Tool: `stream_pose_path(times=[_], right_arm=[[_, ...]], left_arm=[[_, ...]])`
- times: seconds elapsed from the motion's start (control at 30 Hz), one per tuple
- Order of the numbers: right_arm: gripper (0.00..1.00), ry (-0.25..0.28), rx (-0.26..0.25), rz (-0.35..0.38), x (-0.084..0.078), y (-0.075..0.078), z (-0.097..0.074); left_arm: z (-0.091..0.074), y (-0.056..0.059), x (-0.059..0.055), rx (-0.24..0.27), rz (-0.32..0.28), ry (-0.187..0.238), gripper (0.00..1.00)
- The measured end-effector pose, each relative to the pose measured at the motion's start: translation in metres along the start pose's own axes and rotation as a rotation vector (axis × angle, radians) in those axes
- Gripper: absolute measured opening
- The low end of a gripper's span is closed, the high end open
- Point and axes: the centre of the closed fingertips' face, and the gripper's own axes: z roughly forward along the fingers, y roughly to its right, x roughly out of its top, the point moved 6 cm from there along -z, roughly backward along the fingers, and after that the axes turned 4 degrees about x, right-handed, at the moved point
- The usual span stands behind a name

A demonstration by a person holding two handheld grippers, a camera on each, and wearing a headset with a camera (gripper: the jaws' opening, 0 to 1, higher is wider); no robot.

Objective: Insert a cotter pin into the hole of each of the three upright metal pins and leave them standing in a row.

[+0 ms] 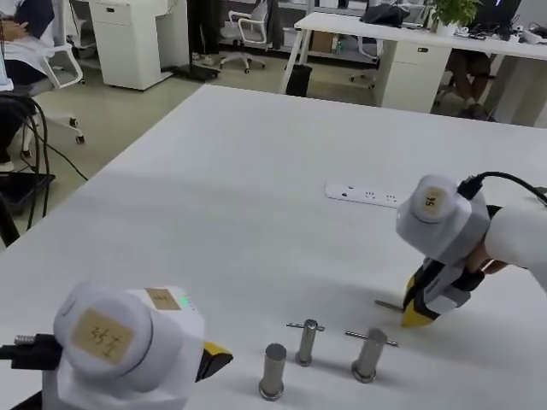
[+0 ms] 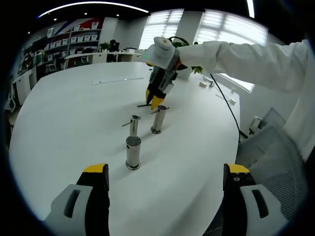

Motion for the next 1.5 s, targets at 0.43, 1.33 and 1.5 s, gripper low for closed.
stream_pose_path(times=[0.43, 1.33, 1.5], right_arm=[[0.00, -0.125, -0.035, -0.072, 0.012, 0.003, 0.006], [0.00, -0.055, -0.041, -0.111, 0.002, -0.017, -0.038], [0.00, -0.054, -0.055, -0.124, -0.005, -0.031, -0.056]], left_arm=[[0.000, 0.000, -0.002, -0.002, 0.005, 0.001, 0.92], [-0.005, -0.006, -0.002, 0.022, 0.006, 0.000, 0.91], [-0.005, -0.004, -0.001, 0.014, 0.015, -0.006, 0.91]])
